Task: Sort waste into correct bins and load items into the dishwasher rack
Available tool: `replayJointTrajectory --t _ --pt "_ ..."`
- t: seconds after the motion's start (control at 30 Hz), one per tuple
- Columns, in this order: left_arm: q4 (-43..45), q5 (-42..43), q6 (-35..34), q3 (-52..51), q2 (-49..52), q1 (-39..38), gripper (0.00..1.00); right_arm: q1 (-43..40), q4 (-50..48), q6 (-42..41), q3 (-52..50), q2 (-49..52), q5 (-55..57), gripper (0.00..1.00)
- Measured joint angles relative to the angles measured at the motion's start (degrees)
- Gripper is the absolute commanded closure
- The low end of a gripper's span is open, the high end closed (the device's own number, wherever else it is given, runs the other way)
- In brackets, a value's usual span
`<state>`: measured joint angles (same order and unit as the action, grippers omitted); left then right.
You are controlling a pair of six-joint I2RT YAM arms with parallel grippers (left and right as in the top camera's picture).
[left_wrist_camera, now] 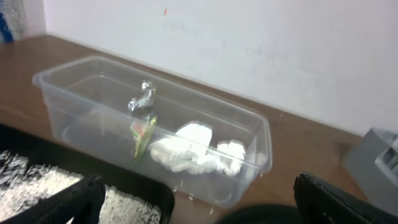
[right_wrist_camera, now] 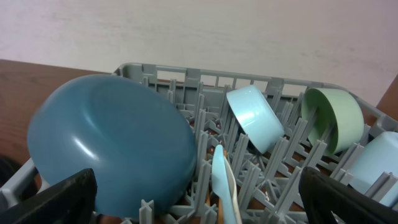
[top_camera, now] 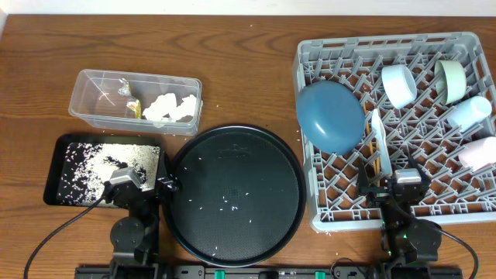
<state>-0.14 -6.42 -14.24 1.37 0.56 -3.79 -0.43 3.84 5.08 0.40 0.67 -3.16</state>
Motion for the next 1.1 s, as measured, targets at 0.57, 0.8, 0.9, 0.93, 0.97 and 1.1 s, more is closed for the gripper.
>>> replayJointTrajectory --t 0.57,0.8,0.9,0.93,0.97,1.1 --pt "-1.2 2.6 4.0 -0.1 0.0 0.0 0.02 0.0 0.0 0.0 0.0 0.0 0.0 0.01" --pt "-1.3 3.0 4.0 -0.1 0.0 0.0 0.02 0.0 0.0 0.0 0.0 0.0 0.0 0.01" --pt "-1.3 3.0 4.0 -0.1 0.0 0.0 0.02 0.0 0.0 0.0 0.0 0.0 0.0 0.01" --pt "-1.3 3.0 4.0 -0.1 0.0 0.0 0.02 0.0 0.0 0.0 0.0 0.0 0.0 0.01" --pt "-1.3 3.0 4.0 -0.1 0.0 0.0 0.02 0.0 0.0 0.0 0.0 0.0 0.0 0.01" --pt "-1.3 3.0 4.0 -0.1 0.0 0.0 0.02 0.0 0.0 0.0 0.0 0.0 0.0 0.01"
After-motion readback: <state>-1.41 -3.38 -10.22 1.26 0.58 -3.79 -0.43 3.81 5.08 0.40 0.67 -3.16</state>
